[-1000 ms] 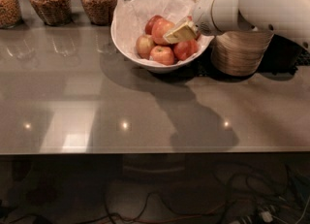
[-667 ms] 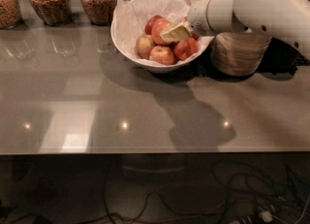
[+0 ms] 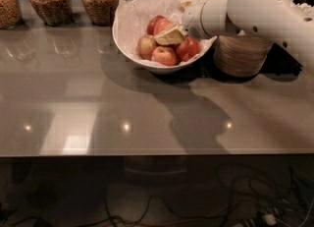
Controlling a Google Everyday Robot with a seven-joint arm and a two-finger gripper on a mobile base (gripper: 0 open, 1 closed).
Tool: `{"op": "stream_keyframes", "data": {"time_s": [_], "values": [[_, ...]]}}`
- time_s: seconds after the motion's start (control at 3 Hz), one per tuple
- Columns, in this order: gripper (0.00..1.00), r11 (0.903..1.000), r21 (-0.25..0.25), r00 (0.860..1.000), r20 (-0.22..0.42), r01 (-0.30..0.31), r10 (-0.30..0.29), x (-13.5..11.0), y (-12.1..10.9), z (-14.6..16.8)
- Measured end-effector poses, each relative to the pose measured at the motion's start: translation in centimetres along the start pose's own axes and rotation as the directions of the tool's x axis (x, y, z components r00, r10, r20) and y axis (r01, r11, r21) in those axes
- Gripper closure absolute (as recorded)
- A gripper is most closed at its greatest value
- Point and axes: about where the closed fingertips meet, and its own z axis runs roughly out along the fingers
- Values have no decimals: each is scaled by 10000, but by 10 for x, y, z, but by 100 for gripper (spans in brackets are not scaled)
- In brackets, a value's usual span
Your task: Pick apple from white bowl
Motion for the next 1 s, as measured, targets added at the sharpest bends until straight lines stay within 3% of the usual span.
{"op": "stream_keyframes", "data": {"time_s": [1.0], "values": [[40, 9962, -519, 9976, -36, -699, 698, 21, 7, 34]]}}
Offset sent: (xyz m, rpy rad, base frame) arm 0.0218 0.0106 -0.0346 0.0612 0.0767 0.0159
